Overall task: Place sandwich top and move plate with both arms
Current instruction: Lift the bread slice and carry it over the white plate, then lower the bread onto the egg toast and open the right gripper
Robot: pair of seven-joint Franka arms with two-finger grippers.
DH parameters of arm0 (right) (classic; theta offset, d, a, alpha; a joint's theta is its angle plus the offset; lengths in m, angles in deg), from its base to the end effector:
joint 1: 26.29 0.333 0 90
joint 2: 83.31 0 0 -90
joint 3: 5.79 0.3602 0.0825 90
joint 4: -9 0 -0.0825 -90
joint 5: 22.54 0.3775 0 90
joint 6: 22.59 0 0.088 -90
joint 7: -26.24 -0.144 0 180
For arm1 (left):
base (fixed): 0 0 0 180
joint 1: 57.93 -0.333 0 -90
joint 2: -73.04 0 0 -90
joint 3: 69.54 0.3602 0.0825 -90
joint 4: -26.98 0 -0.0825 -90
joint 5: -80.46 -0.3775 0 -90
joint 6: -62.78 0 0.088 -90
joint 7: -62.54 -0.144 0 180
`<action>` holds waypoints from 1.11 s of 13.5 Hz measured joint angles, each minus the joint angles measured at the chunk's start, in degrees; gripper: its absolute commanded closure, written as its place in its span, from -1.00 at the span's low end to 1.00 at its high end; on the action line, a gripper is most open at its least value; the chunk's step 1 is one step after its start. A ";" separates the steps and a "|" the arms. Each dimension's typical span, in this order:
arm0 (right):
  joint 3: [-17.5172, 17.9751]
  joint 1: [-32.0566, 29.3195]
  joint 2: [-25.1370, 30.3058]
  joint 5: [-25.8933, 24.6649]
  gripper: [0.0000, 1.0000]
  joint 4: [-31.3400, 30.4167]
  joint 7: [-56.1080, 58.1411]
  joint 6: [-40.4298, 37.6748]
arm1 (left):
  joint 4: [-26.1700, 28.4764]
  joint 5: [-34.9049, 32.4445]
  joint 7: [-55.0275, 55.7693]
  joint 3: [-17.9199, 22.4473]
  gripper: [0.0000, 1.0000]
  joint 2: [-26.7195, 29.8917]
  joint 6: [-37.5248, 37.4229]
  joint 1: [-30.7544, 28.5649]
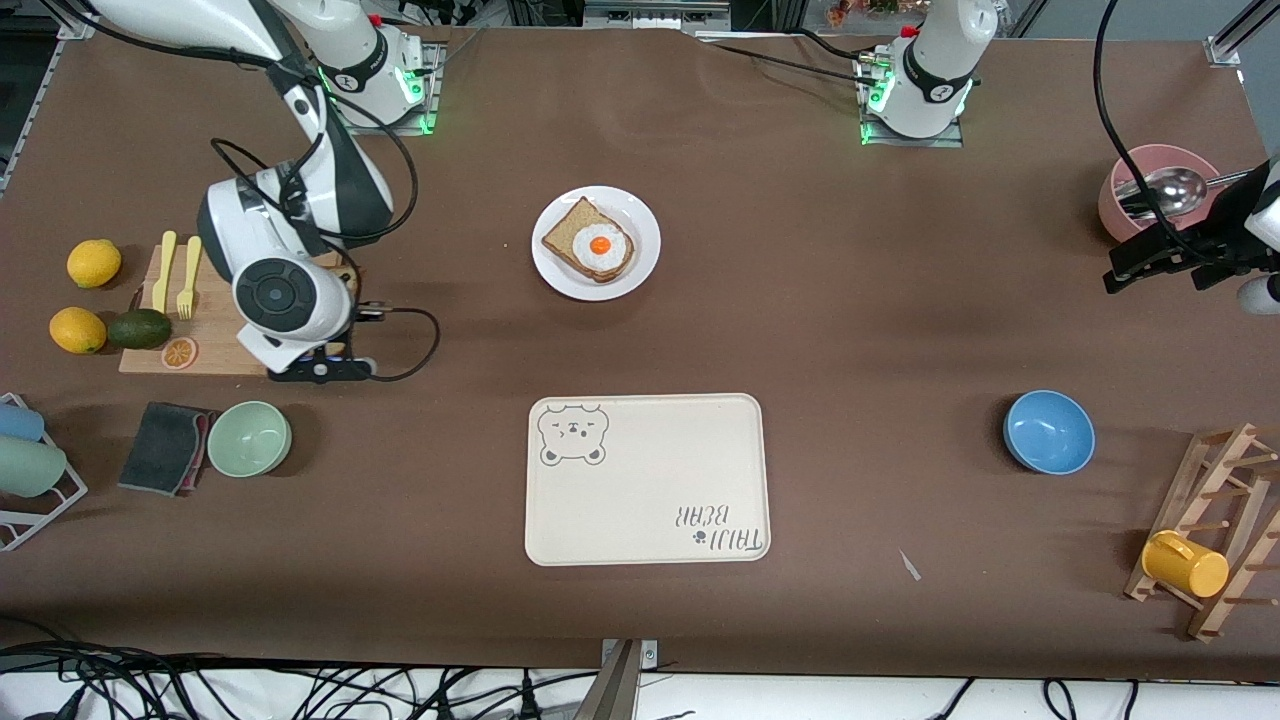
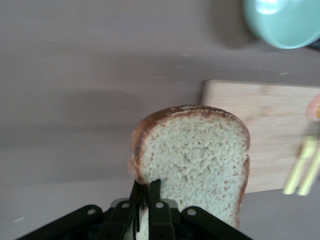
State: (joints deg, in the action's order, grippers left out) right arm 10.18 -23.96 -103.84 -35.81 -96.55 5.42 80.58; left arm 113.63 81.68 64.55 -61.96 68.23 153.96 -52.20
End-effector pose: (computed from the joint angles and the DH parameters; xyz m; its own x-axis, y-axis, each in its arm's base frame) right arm 0.5658 0.1482 0.3262 0.9479 0.0155 -0.3183 0.0897 -0.9714 0.2199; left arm 0.5789 0.0123 0.6138 0.9977 0.0673 -0.0045 0.0674 -0.9977 0.0101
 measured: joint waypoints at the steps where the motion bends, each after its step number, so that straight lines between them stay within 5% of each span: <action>1: 1.53 0.06 0.00 1.89 1.00 0.40 -1.70 -0.06 | 0.00 0.00 0.00 0.00 -1.00 0.00 -0.02 0.00; 4: 5.36 2.97 -0.01 3.94 1.00 1.55 -10.62 -0.09 | 0.00 0.00 0.00 0.00 -1.00 0.00 -0.03 0.00; 9: 6.51 17.67 -0.72 4.45 1.00 2.59 -29.90 1.92 | 0.00 0.00 0.00 0.02 -1.00 0.00 -0.06 -0.06; 15: 6.41 29.00 -10.48 4.32 1.00 9.14 -45.64 10.20 | 0.00 0.00 0.00 0.03 -1.00 0.00 -0.10 -0.09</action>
State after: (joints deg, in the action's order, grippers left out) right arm 16.59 5.04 -114.32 -31.49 -87.42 -40.22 90.79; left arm 113.63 81.68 64.55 -61.93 68.22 153.86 -52.29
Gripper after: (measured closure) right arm 0.921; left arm 0.000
